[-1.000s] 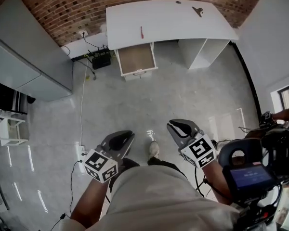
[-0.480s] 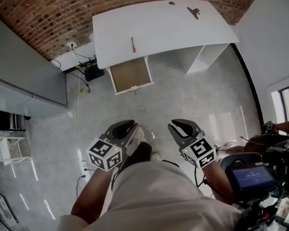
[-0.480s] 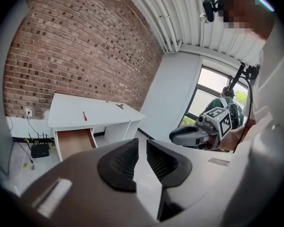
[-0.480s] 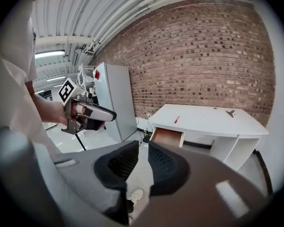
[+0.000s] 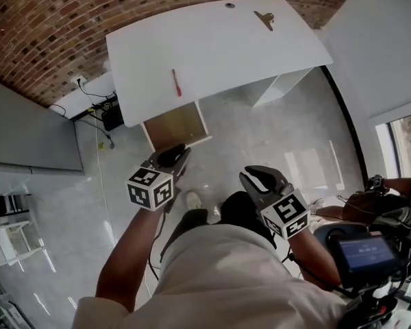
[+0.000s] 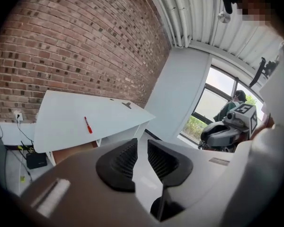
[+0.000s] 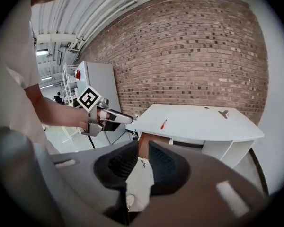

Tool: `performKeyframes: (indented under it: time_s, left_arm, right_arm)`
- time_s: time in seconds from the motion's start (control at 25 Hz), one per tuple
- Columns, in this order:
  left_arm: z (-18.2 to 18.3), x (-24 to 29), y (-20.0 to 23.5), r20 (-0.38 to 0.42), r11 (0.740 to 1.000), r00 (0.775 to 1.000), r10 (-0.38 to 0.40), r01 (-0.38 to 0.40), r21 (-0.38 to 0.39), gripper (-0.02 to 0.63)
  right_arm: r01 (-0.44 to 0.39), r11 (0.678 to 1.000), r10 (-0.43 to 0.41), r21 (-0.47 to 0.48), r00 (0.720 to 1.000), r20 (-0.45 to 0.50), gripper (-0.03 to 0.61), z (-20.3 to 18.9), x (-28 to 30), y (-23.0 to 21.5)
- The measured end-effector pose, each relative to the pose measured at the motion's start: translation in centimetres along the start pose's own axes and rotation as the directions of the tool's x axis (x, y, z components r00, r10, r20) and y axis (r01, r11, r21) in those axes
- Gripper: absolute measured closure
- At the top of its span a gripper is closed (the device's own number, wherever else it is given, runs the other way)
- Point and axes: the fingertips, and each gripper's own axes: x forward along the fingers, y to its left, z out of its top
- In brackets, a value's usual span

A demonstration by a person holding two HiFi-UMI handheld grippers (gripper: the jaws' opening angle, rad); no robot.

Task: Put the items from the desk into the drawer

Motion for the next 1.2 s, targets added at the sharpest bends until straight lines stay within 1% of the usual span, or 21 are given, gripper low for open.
performKeyframes:
  time_s: [0.12,0.24,0.44,0.52,0.68,0.8,1.0,1.2]
  left_arm:
    - [1.3,3.5,3.6,-0.022,0.998,0.998,0.054,-0.054,-0.01,0.534]
    - [1.8,6.9,7.4,-0.057,0.991,0.99,0.126,-0.128,-0.032,0.525]
    - [2.8,12.3,12.8,-0.116,0.965,0.966,0.23,-0.242,-0.099,0.523]
    - [3.1,14.4,14.7,-0.147,0.954,0.953,0.264,-0.281,-0.109,0.523]
    - [3.7,18.9,18.7,-0.217,0.926,0.916,0.339,-0.366,-0.098,0.522]
    - [3.5,21.5,21.2,-0.275,0.902,0.883,0.381,-0.421,-0.1,0.522]
    - [3.2,23.8,25.6,-0.365,0.858,0.82,0.442,-0.505,-0.096,0.522]
    - [3.0,25.3,28.8,-0.419,0.834,0.779,0.467,-0.545,-0.083,0.526]
  right_arm:
    - [-0.01,1.0,0.01,0.005,1.0,-0.02,0.525,0.5,1.6,-2.5]
    - [-0.049,0.999,0.049,-0.007,0.998,-0.035,0.525,1.2,3.7,-5.5]
    - [-0.135,0.99,0.133,-0.041,0.99,-0.047,0.525,3.3,7.3,-11.3]
    - [-0.165,0.985,0.163,-0.054,0.986,-0.045,0.525,4.3,8.4,-13.8]
    - [-0.211,0.976,0.208,-0.057,0.976,-0.057,0.525,4.5,10.3,-19.1]
    - [-0.245,0.969,0.241,-0.034,0.966,-0.088,0.525,3.9,11.2,-22.1]
    - [-0.272,0.962,0.27,0.005,0.954,-0.128,0.525,2.6,12.2,-25.6]
    - [-0.281,0.958,0.286,0.051,0.947,-0.148,0.525,0.7,13.2,-27.7]
